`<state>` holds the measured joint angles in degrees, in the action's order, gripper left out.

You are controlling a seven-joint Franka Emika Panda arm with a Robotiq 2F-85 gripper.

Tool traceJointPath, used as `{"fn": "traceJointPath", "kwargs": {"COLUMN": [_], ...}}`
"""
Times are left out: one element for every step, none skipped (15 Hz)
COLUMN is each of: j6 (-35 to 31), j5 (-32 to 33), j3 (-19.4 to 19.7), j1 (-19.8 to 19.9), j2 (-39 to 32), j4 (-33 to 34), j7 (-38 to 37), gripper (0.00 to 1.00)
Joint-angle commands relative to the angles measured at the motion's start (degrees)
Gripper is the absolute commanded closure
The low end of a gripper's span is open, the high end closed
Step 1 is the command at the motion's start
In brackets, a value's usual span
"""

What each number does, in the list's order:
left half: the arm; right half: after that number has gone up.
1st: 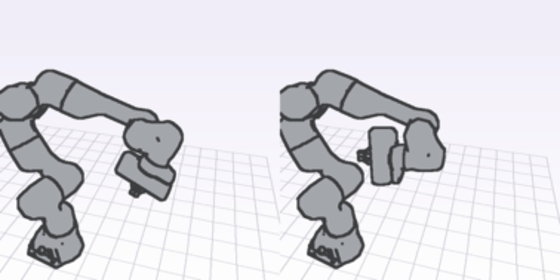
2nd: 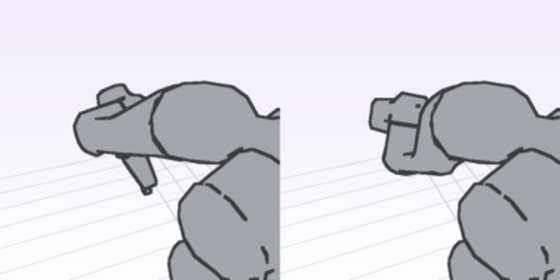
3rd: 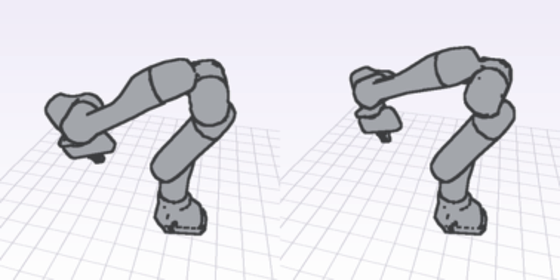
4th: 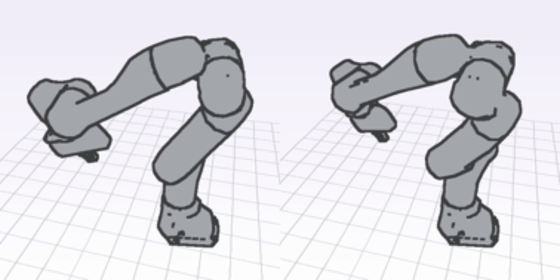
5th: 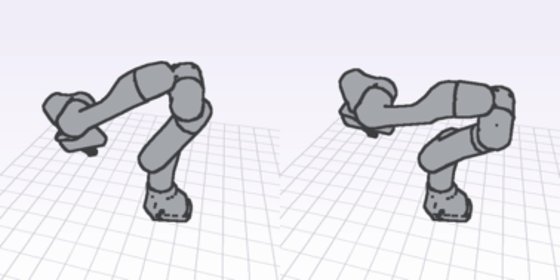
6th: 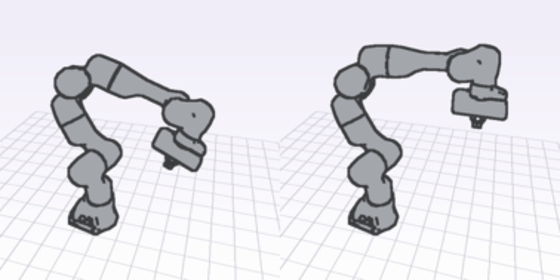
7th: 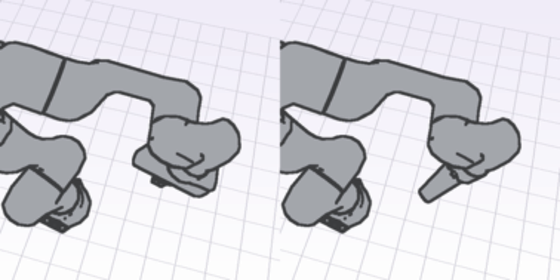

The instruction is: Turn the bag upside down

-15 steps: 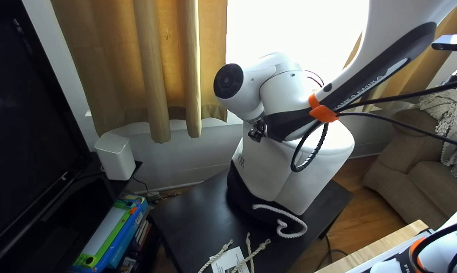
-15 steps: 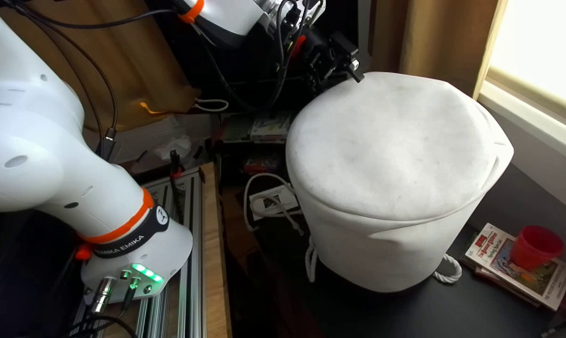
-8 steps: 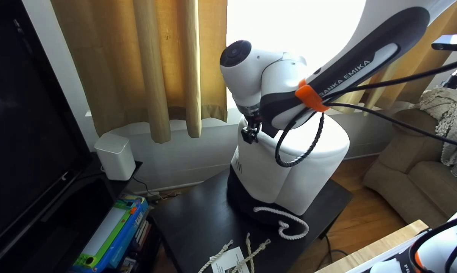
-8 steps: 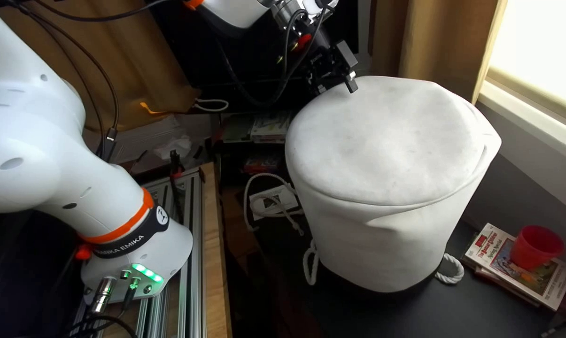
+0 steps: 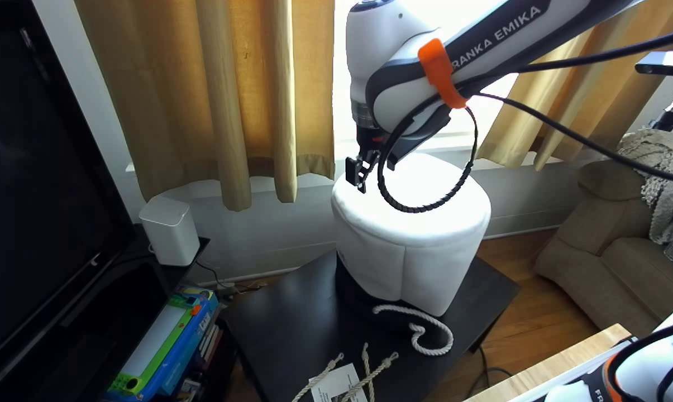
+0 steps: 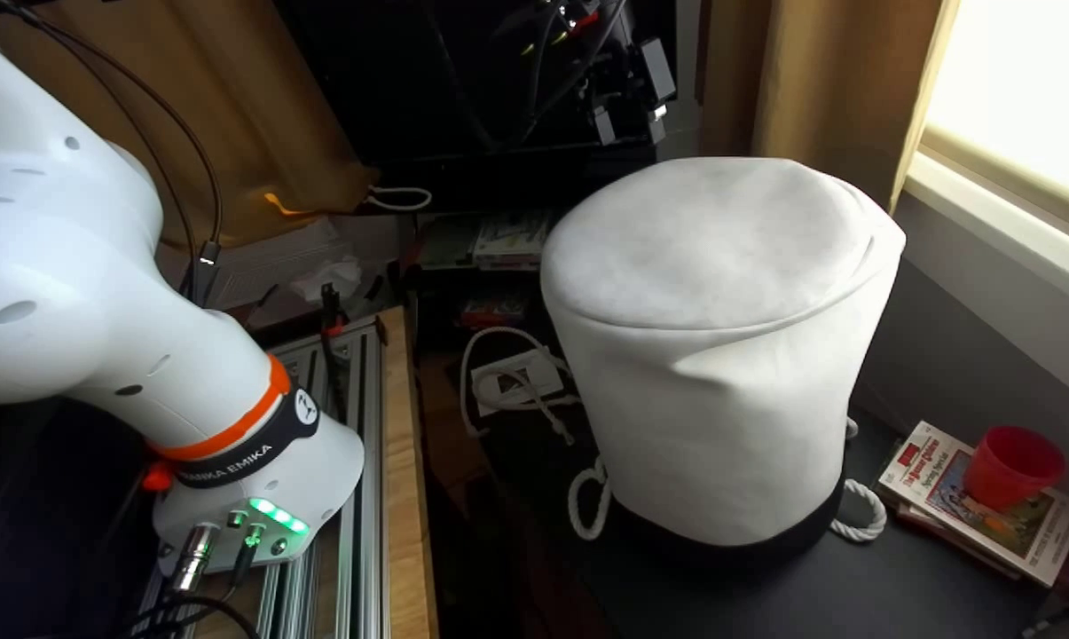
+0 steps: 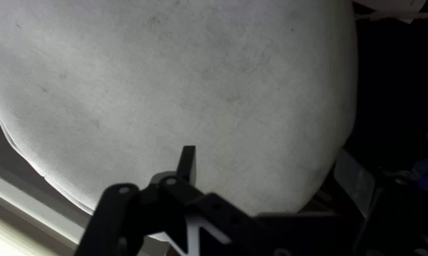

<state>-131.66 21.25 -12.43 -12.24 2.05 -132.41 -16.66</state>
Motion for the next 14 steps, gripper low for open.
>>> {"fn": "traceJointPath", "kwargs": {"j6": [1.1,2.0,2.6,4.8,6.3,8.5,11.0,12.7,15.0,16.6,18.9,20.8,22.3,24.1], "j5": [-5.2,-5.5,-5.1,-4.1,-3.6,-2.9,-2.2,-2.2,-2.4,-2.3,-2.9,-2.7,-2.5,-2.8], "j3": [0.6,0.7,0.9,0.9,1.0,1.0,1.1,1.4,1.6,1.9,2.4,2.8,3.3,3.9], "j1": [0.6,0.8,1.1,1.4,1.8,2.3,2.8,3.3,3.8,4.3,4.7,5.2,5.7,6.2], "j2": [3.5,4.4,5.2,6.3,7.2,8.3,9.6,10.7,12.0,13.0,14.1,15.0,15.7,16.6], "j4": [0.0,0.4,0.5,1.2,1.4,2.0,2.8,3.2,4.0,4.4,5.4,6.0,6.7,7.3], "j7": [2.8,3.1,3.0,2.9,2.7,2.6,2.7,3.0,3.5,4.2,5.7,7.0,8.0,9.1], "gripper": [0.00,0.00,0.00,0.00,0.00,0.00,0.00,0.00,0.00,0.00,0.00,0.00,0.00,0.00]}}
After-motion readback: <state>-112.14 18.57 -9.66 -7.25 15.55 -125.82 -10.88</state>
